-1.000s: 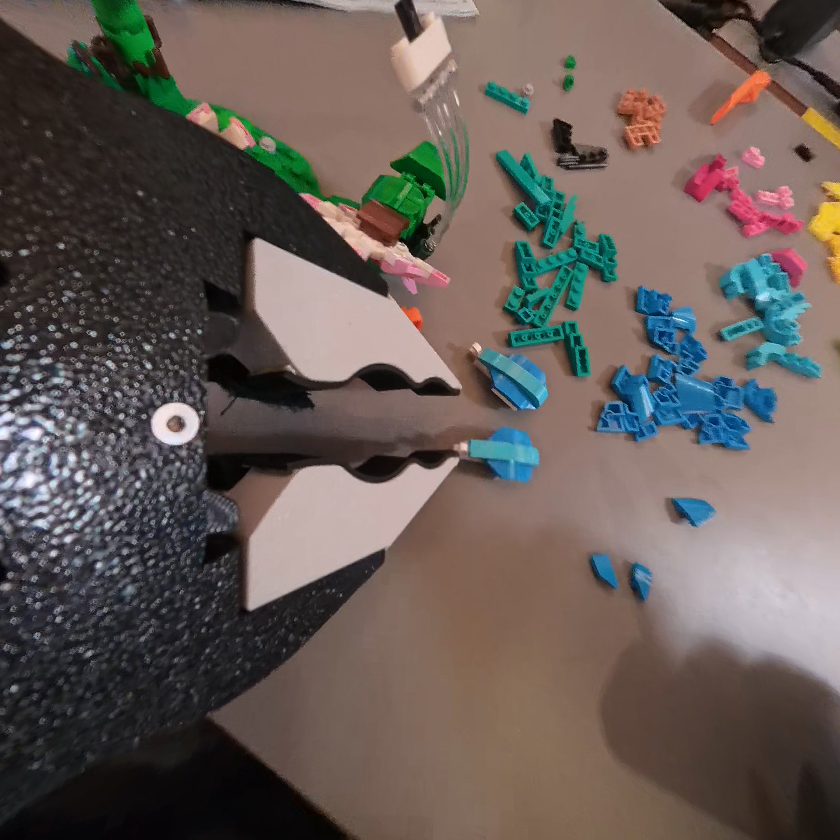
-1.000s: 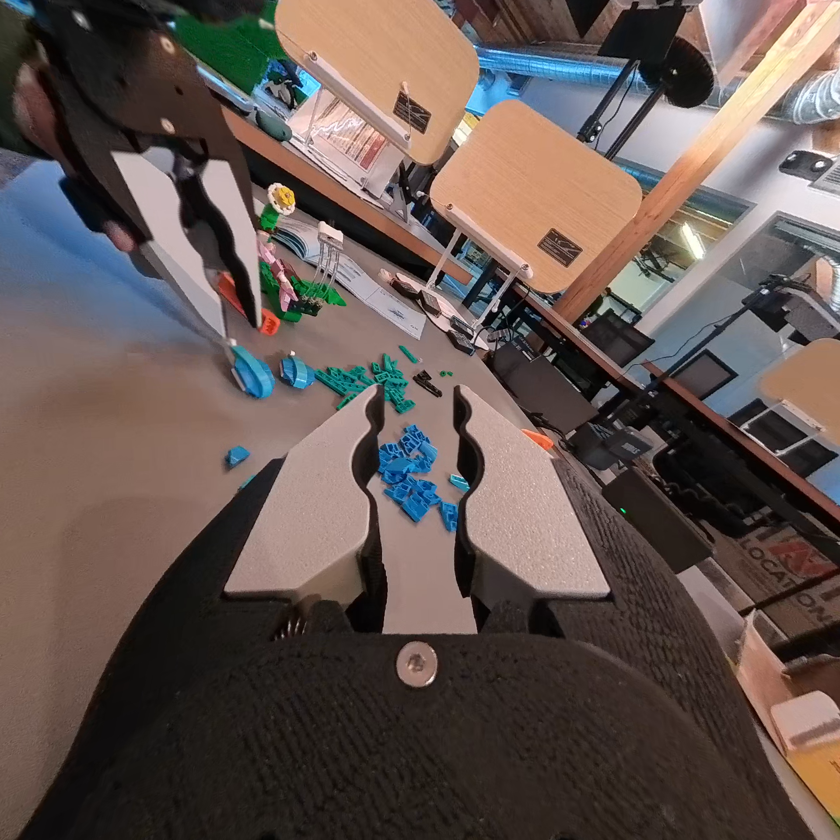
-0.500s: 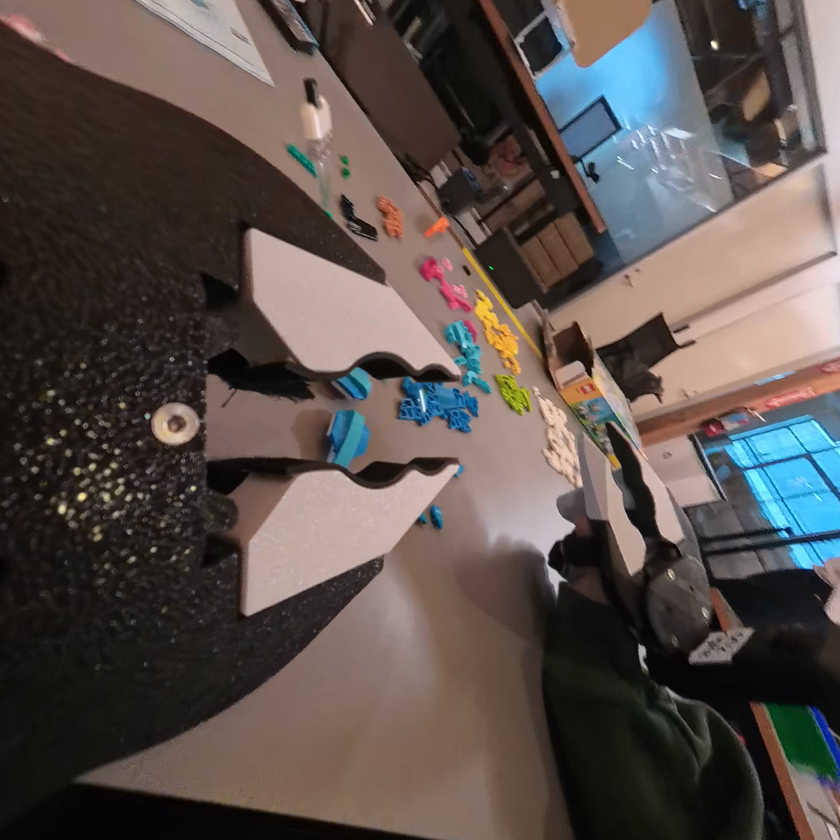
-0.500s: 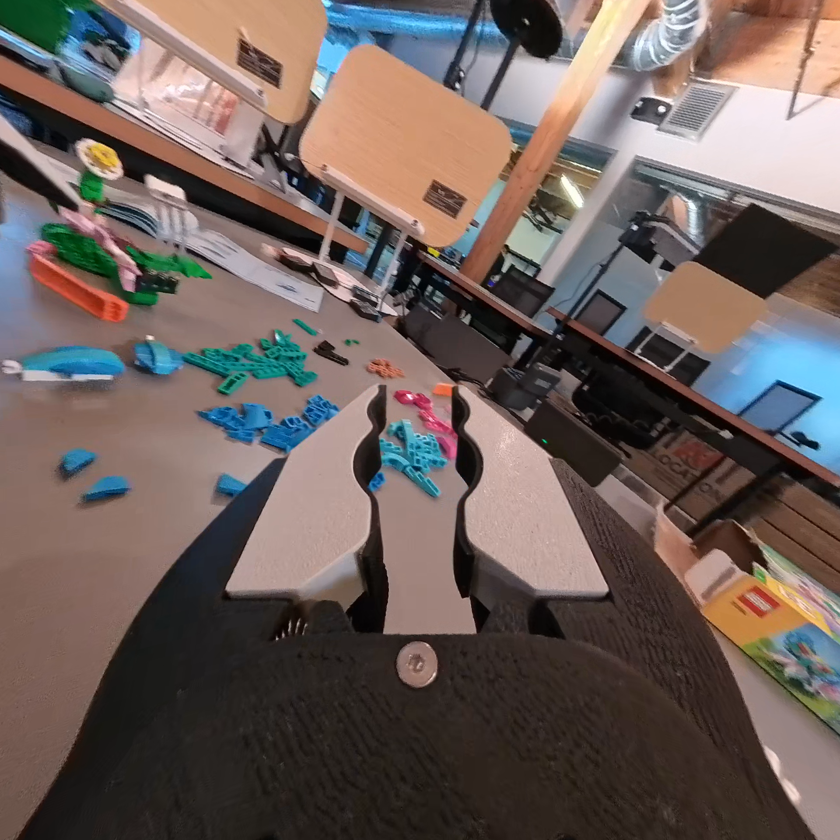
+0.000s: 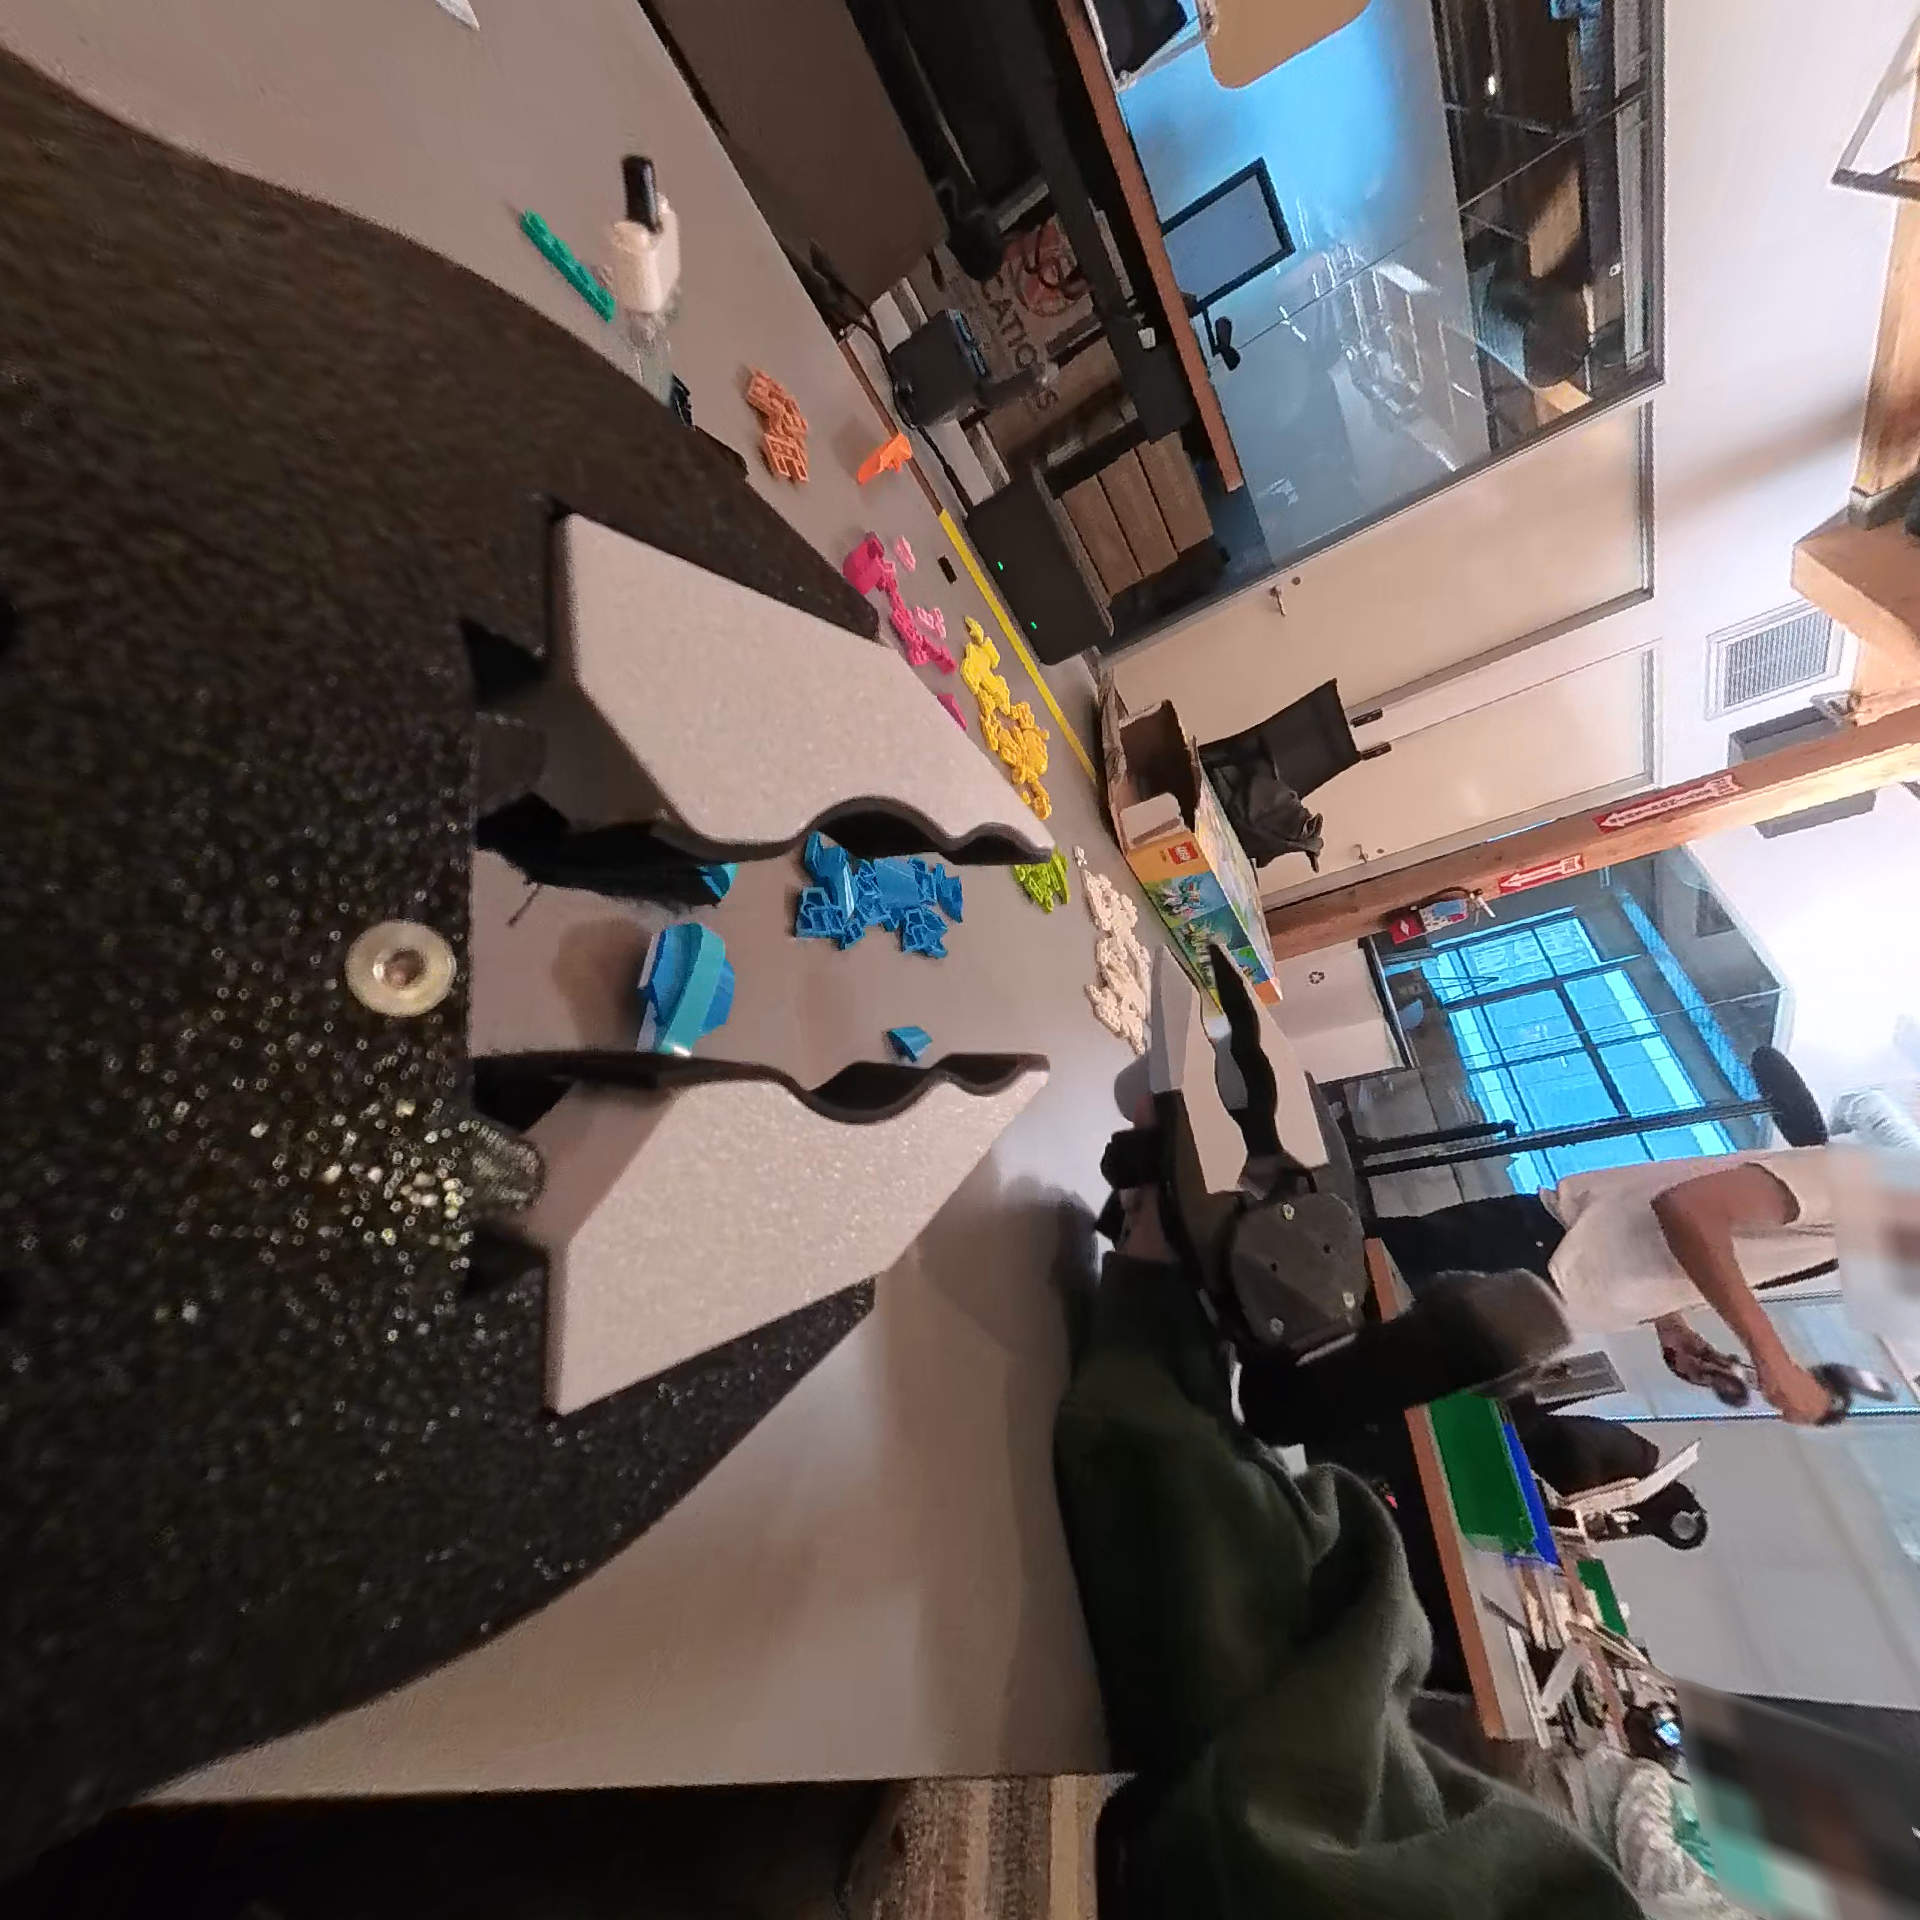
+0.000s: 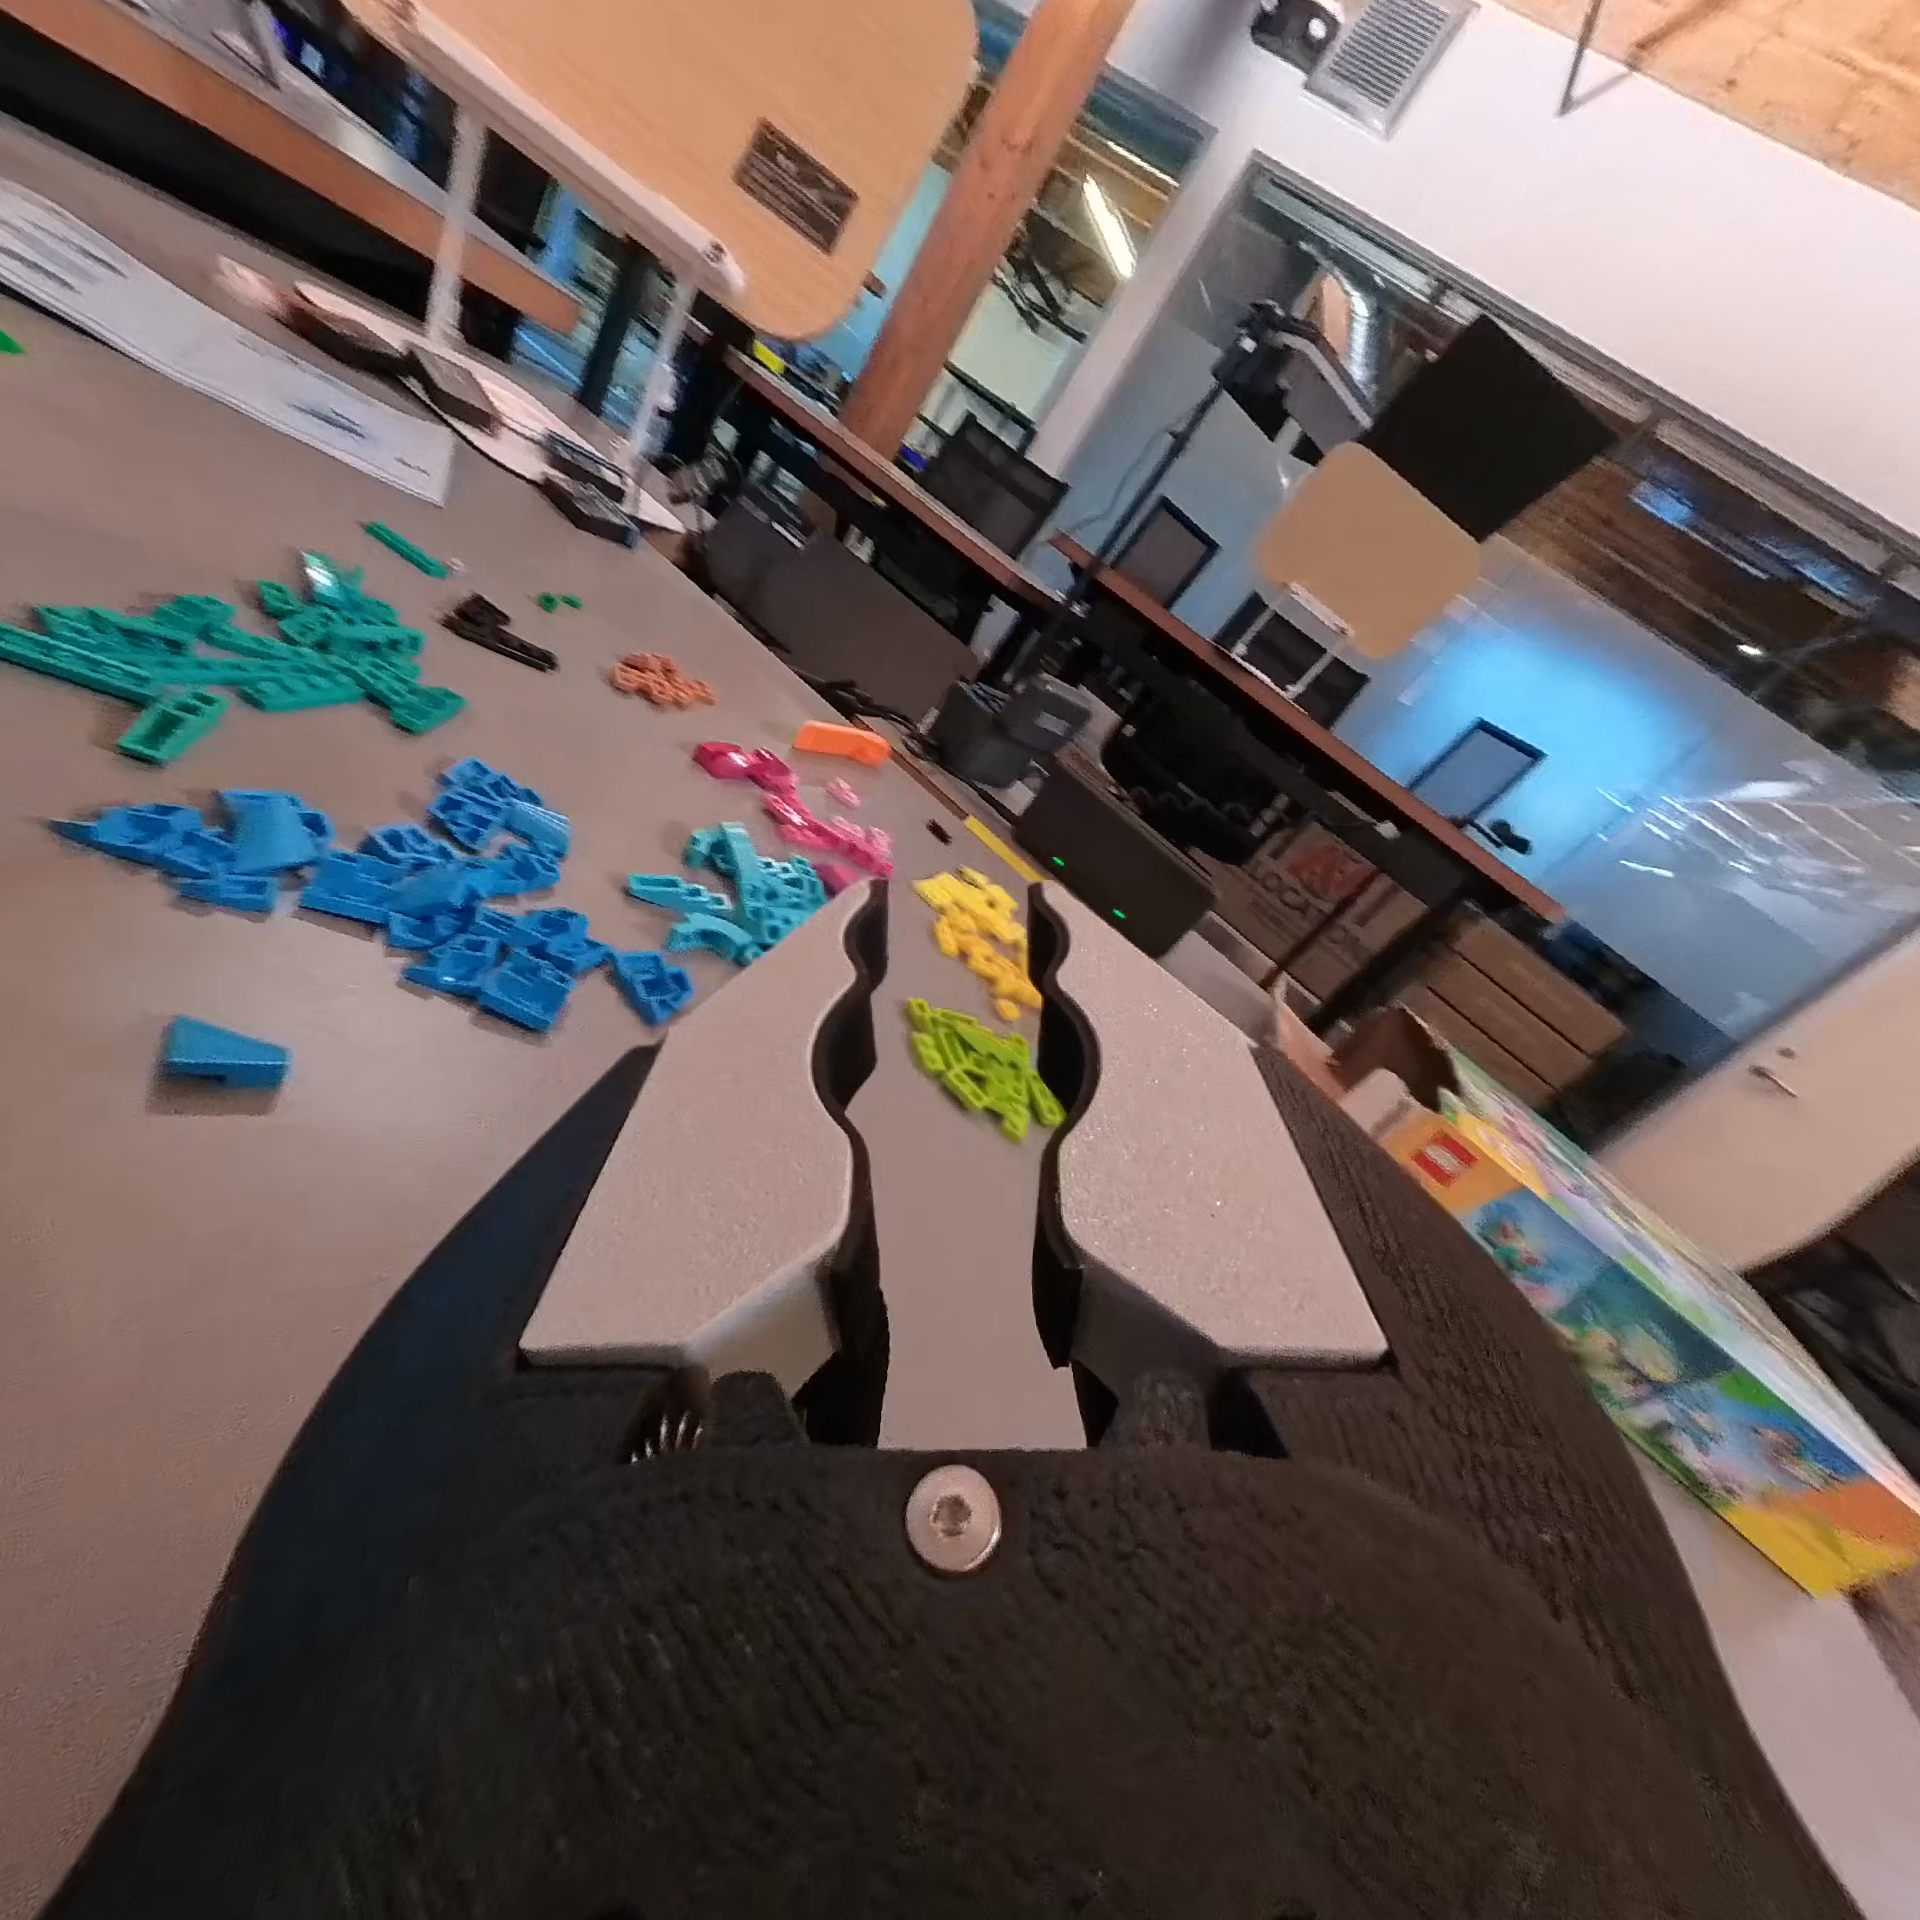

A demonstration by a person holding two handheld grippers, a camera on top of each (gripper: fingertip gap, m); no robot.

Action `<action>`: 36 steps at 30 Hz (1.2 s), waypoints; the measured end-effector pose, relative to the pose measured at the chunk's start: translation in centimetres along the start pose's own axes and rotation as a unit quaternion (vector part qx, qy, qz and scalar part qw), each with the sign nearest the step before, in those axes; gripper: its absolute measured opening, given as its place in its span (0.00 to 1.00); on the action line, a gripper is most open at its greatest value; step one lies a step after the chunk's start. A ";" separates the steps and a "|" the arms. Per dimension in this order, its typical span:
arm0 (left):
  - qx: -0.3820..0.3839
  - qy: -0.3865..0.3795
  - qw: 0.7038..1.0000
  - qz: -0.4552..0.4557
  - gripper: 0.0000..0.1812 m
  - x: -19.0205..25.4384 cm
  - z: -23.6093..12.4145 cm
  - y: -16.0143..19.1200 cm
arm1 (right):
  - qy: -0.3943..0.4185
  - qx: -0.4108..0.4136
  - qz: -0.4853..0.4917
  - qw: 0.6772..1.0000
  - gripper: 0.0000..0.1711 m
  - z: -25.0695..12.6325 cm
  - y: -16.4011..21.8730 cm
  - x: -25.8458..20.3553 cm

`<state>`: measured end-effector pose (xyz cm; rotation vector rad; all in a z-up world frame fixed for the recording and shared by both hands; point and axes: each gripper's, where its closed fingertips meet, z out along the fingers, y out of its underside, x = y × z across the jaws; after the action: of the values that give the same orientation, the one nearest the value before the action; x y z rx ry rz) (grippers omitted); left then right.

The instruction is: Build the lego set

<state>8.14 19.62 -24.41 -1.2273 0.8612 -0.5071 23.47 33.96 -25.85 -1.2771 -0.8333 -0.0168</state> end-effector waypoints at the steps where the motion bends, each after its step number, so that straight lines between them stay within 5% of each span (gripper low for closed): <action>1: 0.003 0.000 1.000 -0.004 0.19 -0.1 -0.2 -0.1 | 0.011 -0.005 -0.009 1.000 0.15 0.0 0.1 0.2; 11: 0.045 -0.075 0.996 0.024 0.11 -2.4 -1.6 -1.7 | 0.048 -0.025 -0.057 0.997 0.15 -0.2 0.4 1.0; 14: 0.042 -0.101 0.994 -0.006 0.01 -3.9 -1.7 -1.4 | 0.063 -0.030 -0.054 0.996 0.15 -0.3 0.6 1.6; 18: 0.022 -0.160 0.986 -0.045 0.00 -6.6 -1.4 -0.3 | 0.075 -0.028 -0.048 0.996 0.14 -0.4 0.7 2.2; 36: 0.038 -0.136 0.990 -0.021 0.00 -5.5 -1.4 -1.0 | 0.006 0.026 -0.040 0.999 0.13 1.1 -1.5 -0.8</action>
<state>3.87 22.66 -22.00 -1.2131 0.5805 -0.3918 21.67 34.09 -25.00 -1.1940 -0.8683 -0.0657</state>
